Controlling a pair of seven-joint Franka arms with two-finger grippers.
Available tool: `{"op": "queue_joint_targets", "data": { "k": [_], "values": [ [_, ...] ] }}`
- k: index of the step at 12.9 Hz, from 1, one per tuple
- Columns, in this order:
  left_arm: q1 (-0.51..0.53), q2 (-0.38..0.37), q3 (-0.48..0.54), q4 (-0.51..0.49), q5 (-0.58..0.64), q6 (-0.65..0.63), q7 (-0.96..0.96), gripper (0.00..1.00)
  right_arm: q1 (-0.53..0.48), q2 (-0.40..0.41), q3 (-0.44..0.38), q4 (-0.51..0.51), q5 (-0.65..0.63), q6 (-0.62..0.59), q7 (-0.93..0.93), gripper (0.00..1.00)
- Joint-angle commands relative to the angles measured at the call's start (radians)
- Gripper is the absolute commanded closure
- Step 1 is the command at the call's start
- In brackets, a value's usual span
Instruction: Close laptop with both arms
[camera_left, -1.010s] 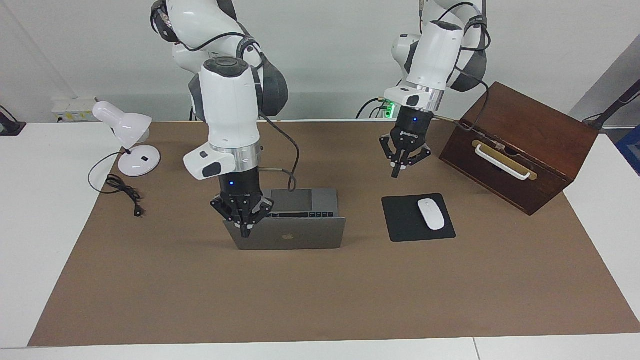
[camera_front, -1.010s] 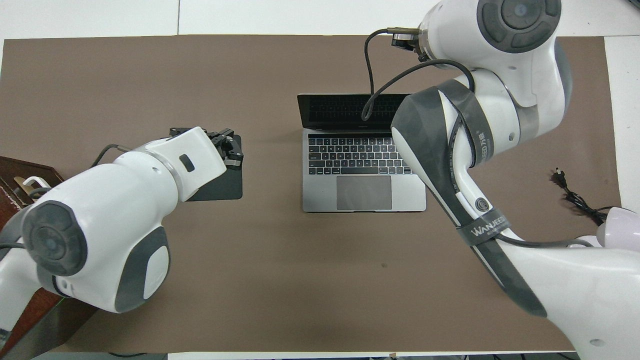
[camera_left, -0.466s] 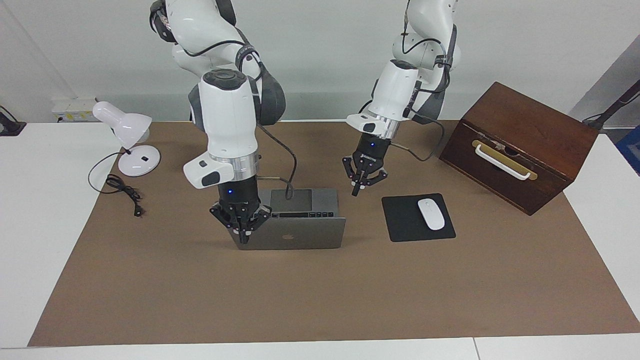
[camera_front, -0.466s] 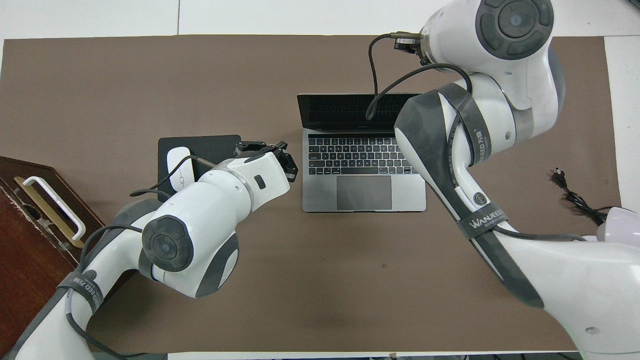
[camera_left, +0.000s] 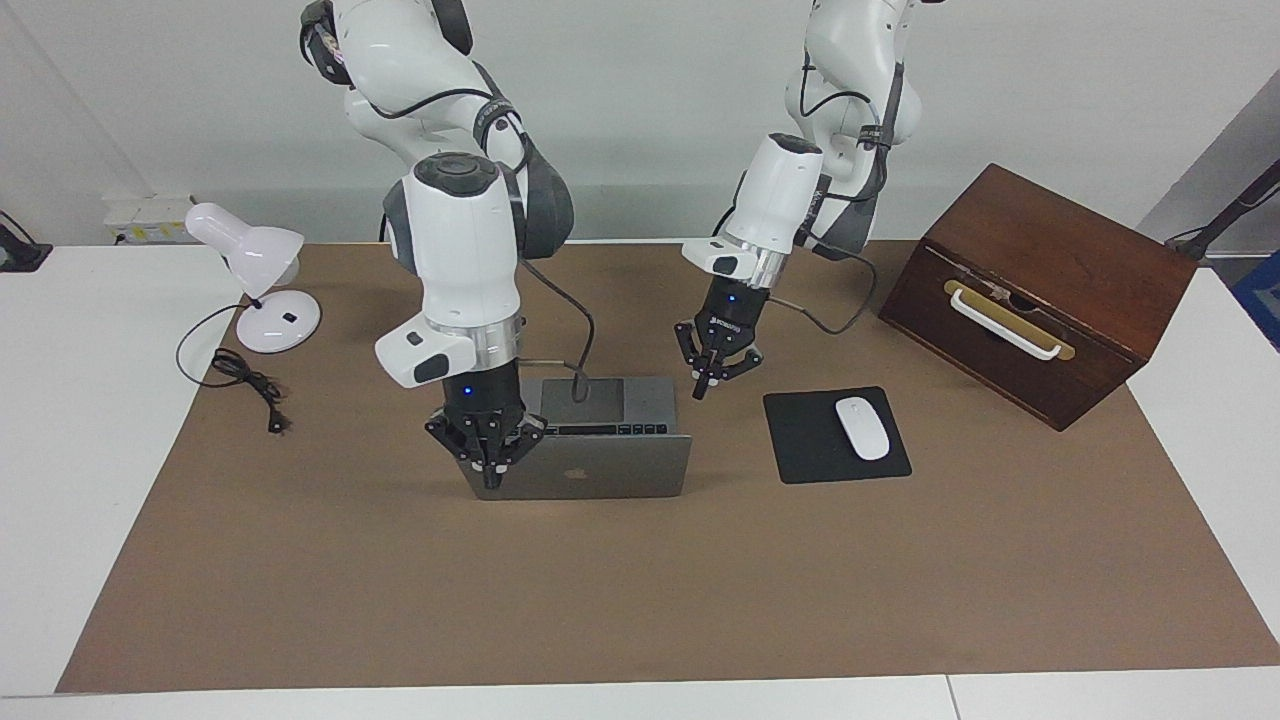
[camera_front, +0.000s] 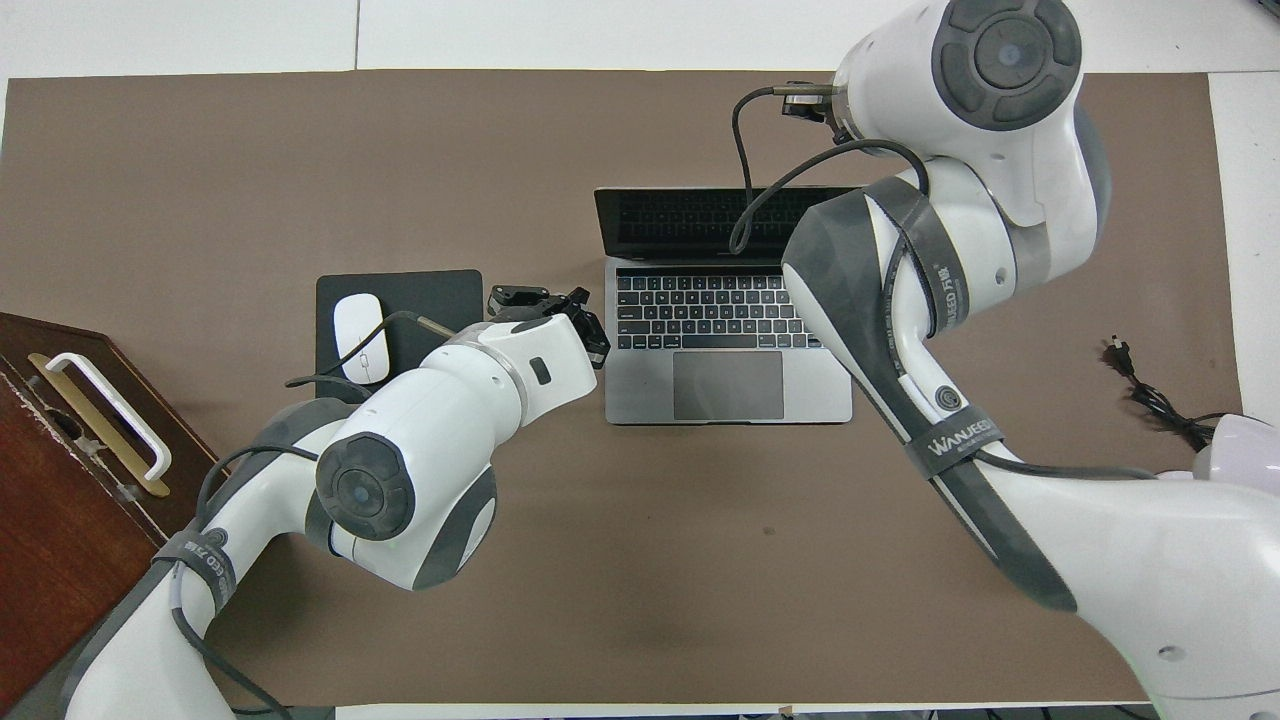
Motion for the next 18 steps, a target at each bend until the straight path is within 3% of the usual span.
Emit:
{"op": "queue_joint_targets", "data": {
  "k": [1, 7, 18],
  "values": [
    [-0.04, 0.064, 0.015, -0.016, -0.008, 0.119, 0.023, 1.0, -0.011, -0.018, 0.011, -0.037, -0.028, 0.025, -0.027, 1.0],
    [-0.069, 0.178, 0.018, -0.066, -0.008, 0.301, 0.041, 1.0, -0.011, -0.024, 0.014, -0.057, -0.013, 0.007, -0.059, 1.0],
    [-0.135, 0.15, 0.018, -0.214, -0.01, 0.341, 0.043, 1.0, -0.001, -0.043, 0.015, -0.092, 0.064, -0.026, -0.056, 1.0]
  ]
}}
